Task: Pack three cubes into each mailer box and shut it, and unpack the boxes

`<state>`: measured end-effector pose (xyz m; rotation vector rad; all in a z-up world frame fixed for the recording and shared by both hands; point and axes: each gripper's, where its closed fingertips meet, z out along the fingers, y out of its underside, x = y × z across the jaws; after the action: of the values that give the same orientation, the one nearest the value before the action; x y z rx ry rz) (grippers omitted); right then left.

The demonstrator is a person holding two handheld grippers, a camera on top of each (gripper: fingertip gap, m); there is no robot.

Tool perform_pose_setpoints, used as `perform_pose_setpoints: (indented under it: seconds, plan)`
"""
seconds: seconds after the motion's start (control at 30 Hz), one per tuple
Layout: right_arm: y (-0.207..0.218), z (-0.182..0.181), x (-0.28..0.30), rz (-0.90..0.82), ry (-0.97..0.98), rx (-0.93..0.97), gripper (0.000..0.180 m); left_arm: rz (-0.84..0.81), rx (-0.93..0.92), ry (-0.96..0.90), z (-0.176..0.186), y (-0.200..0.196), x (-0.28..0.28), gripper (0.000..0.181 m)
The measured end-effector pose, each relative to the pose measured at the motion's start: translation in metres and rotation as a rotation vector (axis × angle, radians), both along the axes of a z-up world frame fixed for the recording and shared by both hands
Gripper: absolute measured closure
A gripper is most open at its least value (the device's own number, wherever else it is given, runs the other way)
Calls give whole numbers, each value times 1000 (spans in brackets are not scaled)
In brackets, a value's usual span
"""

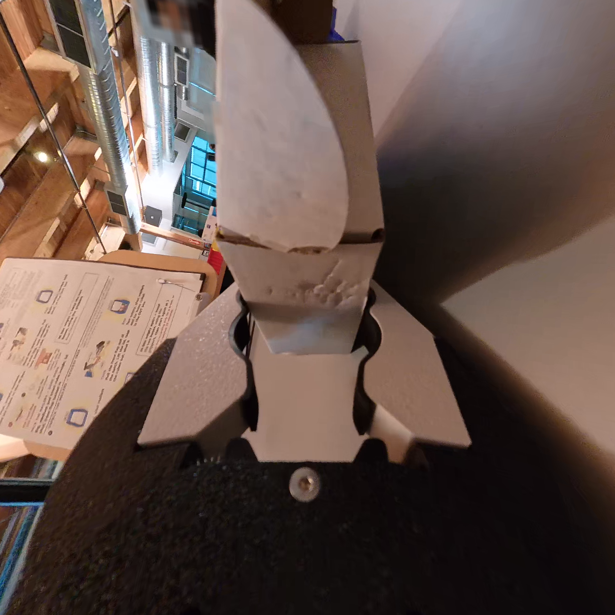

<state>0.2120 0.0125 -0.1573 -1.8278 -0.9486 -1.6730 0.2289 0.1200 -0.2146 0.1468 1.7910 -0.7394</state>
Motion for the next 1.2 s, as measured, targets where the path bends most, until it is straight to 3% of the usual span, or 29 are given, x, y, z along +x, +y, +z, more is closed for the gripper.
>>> perform_pose_setpoints:
  seconds: [0.2,0.23,0.3,0.33,0.37,0.47,0.53,0.73,0.87,0.97,1.03,1.2]
  plan:
    - [12,25,-9,-54,334,29,180,42,-69,55,11,15,-12,79]
    - [15,29,-9,-63,376,33,180,59,-80,77,13,21,-14,80]
    - [19,30,-9,-68,445,22,180,109,-142,185,15,36,-22,87]
    - [20,29,-10,-73,466,12,180,110,-196,270,15,40,-32,104]
    - [21,29,-11,-69,475,12,180,84,-256,354,18,39,-45,132]
    - [23,29,-13,-61,489,45,180,-51,-382,443,39,22,-91,181]
    - [24,29,-15,-57,488,60,180,4,-372,300,57,13,-101,181]
    - [29,25,-30,-26,485,65,180,297,-32,-43,76,-28,-89,181]
    - [28,23,-37,-11,485,64,180,418,204,-16,45,-32,-73,181]
    - [26,22,-37,4,515,65,180,444,205,173,4,-37,-77,181]
    - [25,22,-36,15,501,66,180,450,219,151,-3,-38,-75,181]
    - [24,21,-39,48,522,80,180,491,58,32,48,-38,-69,181]
